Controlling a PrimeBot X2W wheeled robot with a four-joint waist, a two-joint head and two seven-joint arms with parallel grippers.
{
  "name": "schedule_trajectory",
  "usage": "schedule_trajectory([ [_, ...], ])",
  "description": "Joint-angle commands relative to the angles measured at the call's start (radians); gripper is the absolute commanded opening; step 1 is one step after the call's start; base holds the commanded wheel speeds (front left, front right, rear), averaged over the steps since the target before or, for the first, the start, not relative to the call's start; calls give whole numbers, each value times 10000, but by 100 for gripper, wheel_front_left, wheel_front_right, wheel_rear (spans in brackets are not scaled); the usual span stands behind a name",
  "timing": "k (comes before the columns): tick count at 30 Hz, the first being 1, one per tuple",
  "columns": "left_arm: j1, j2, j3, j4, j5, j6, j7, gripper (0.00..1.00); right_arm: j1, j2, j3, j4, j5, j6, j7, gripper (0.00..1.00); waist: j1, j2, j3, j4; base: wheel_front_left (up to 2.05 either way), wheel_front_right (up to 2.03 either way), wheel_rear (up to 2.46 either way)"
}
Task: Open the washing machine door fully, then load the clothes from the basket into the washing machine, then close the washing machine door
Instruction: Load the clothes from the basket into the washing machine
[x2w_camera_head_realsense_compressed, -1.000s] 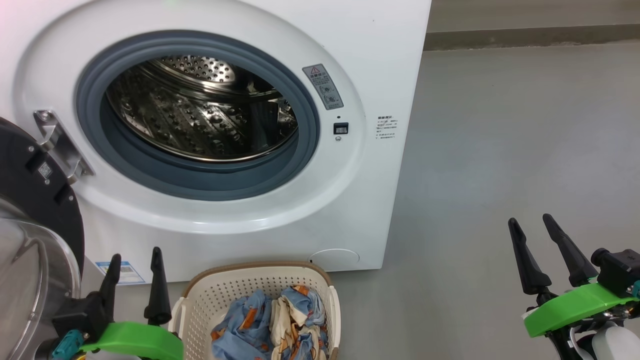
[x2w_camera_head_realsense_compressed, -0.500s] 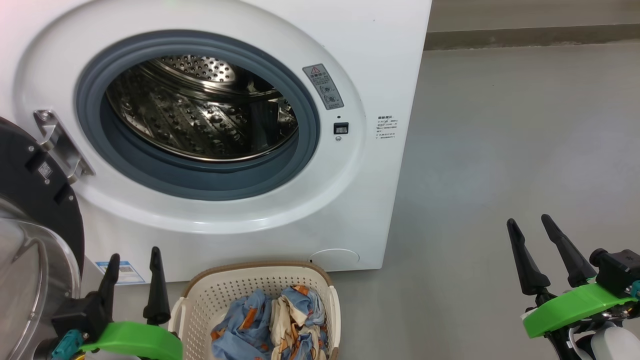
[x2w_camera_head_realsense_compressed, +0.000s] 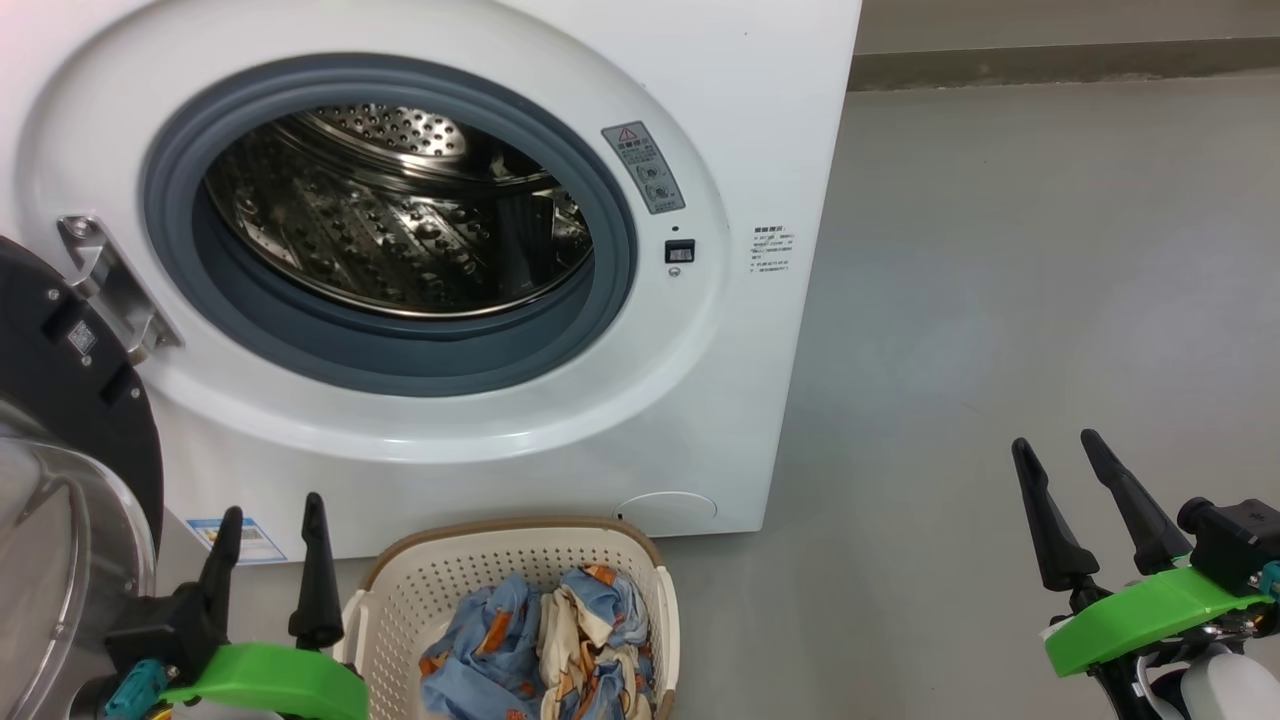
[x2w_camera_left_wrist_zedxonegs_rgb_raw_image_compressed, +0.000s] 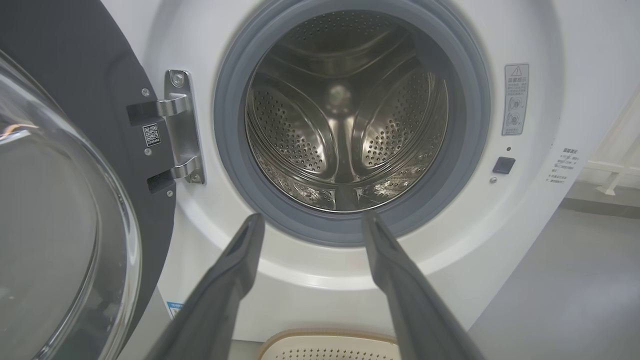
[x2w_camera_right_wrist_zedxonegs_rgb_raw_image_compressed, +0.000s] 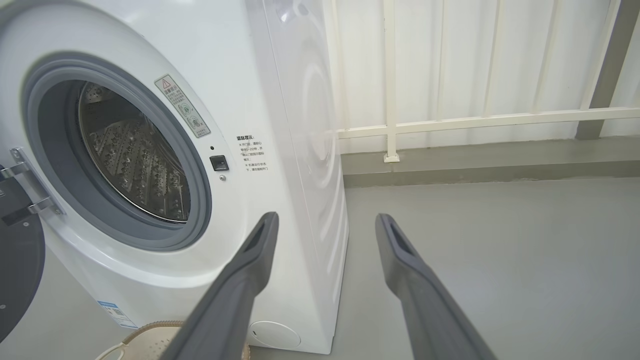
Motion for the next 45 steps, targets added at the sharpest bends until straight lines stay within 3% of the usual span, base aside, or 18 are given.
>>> schedule_trajectory([
  [1,-206,123,378,-199,142,-13,-67,100,-67,-182,177,-219,106,14,-90,100,0,0,15,-9,0,0,0],
  [12,-327,19,278,-105,200,-59,-67,100,-163,-270,218,-275,200,14,-90,100,0,0,472,-144,0,0,0],
  [27,-1130,-165,39,268,380,-72,-67,100,-675,-426,282,-494,431,14,-90,100,0,0,2060,-516,0,0,0],
  [45,-2604,-329,-281,2222,389,39,183,100,-1558,-390,443,-806,657,14,-90,100,0,0,4289,-821,0,0,0],
])
